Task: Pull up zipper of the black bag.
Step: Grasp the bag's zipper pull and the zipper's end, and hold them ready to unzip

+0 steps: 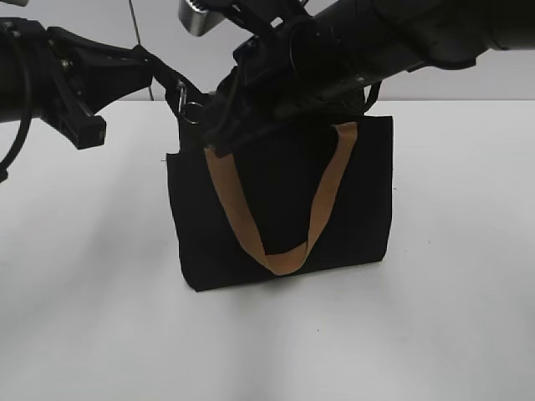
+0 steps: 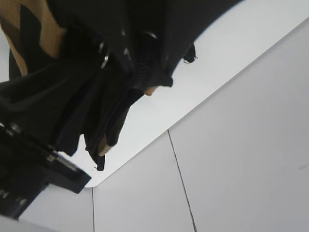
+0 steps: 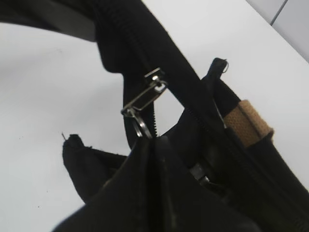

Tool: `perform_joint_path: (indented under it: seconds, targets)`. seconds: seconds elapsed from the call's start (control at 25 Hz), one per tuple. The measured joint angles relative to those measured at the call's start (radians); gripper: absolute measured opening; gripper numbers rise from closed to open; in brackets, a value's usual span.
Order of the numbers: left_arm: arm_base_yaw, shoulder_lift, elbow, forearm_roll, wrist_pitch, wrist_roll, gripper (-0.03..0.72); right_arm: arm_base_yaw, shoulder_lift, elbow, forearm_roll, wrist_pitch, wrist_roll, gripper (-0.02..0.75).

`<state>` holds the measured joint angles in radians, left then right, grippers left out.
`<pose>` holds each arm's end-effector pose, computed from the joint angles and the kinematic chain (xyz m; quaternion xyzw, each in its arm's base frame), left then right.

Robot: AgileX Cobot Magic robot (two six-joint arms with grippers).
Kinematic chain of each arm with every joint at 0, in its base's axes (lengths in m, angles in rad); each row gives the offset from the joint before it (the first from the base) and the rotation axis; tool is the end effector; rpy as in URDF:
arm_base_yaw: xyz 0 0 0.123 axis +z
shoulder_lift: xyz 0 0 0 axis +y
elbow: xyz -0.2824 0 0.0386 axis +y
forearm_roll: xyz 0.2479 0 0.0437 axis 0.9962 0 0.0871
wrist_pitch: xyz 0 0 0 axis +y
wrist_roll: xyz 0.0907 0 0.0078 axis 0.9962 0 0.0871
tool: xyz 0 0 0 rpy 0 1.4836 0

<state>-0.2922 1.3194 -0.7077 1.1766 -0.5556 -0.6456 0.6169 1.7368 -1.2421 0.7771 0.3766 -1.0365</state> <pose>0.2472 -0.1205 0.2767 0.4282 0.6646 -0.1497 0.5938 0.3060 0.2459 0.2604 -0.4446 0.7791 0.1841 0.4019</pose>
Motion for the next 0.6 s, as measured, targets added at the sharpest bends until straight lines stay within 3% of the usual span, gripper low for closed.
perform_joint_path:
  seconds: [0.24, 0.6]
  targets:
    - [0.000, 0.000, 0.000, 0.000, 0.000, 0.000, 0.064, 0.000, -0.016, 0.001, -0.004, 0.070, -0.001, 0.001]
    - [0.000, 0.000, 0.000, 0.000, 0.000, 0.000, 0.034, 0.000, -0.016, 0.001, 0.058, 0.040, -0.001, 0.000]
